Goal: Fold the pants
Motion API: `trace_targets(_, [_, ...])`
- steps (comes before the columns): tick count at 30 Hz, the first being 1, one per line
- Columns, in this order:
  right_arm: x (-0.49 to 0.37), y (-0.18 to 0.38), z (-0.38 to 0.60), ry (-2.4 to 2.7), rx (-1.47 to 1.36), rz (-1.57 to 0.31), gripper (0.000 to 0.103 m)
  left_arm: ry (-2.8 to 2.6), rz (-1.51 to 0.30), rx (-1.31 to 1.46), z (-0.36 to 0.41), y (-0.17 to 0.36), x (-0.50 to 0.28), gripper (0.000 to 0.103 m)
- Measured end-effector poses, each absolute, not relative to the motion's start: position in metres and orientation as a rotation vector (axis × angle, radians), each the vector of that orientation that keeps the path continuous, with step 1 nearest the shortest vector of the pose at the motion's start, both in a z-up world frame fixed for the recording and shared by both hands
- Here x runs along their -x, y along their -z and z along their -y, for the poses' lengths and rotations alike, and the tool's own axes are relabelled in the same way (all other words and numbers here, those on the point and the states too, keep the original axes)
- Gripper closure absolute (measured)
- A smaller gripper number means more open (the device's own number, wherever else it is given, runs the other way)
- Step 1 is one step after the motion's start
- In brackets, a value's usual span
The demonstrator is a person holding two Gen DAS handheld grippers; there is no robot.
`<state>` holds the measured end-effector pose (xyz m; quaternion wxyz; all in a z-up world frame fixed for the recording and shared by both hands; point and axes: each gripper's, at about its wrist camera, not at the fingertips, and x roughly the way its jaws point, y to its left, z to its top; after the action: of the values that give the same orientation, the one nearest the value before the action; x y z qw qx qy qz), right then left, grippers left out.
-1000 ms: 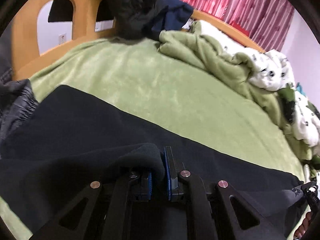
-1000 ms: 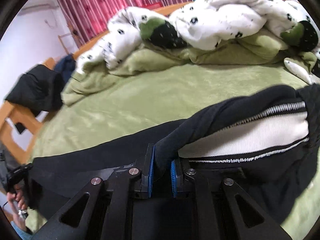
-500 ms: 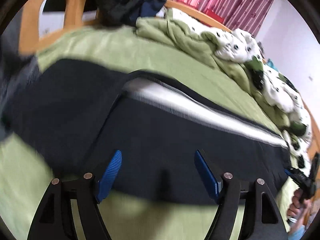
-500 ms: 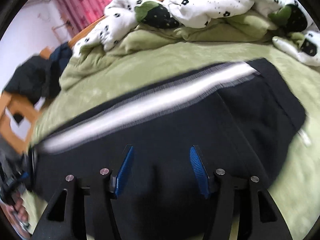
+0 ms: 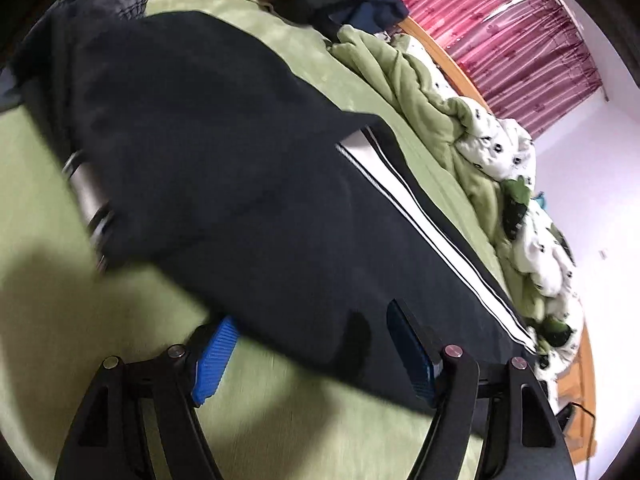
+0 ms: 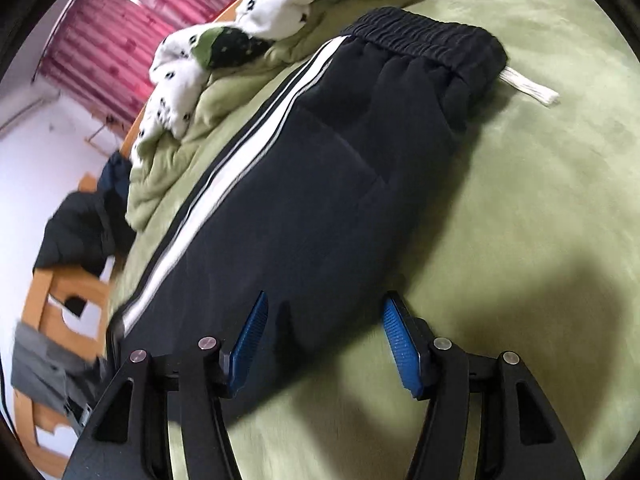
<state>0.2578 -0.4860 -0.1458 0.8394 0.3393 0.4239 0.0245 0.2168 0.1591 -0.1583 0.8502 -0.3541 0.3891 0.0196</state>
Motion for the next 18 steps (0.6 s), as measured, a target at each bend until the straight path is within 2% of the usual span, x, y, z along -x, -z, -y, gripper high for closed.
trace_targets(1, [-0.267,0.146,0.485,-0.046,-0.709,-0.890,0.044,-0.061,-0.827,0.723,-0.156,0.158,-0.224,0.046])
trace_targets(3, [-0.293,0.148,0.483,-0.025,-0.679,-0.895,0.046,-0.108,-0.834,0.688,-0.159,0.158,-0.238,0.065])
trace_targets(4, [-0.303,0.147,0.482,-0.005,-0.671,-0.895,0.049,-0.125,-0.838,0.693,-0.161,0.159,-0.244,0.069])
trace_targets(5, [-0.315,0.146,0.482,0.028,-0.659,-0.892,0.060,-0.128,-0.839,0.717,-0.167,0.160,-0.249,0.077])
trace_targets(6, [-0.326,0.147,0.483,0.051,-0.649,-0.897,0.077,-0.124,-0.837,0.748,-0.171,0.161,-0.253,0.083])
trace_targets(9, [-0.333,0.141,0.484,0.071,-0.639,-0.872,0.087,-0.126,-0.834,0.756,-0.172,0.155,-0.253,0.090])
trace_targets(13, [-0.303,0.104,0.493,0.032,-0.595,-0.789,0.089,-0.099,-0.835,0.664,-0.154,0.136,-0.233,0.091])
trace_targets(18, [-0.252,0.082,0.531,0.079,-0.551,-0.820,0.089,0.023,-0.892,0.606,-0.119,0.124,-0.190,0.091])
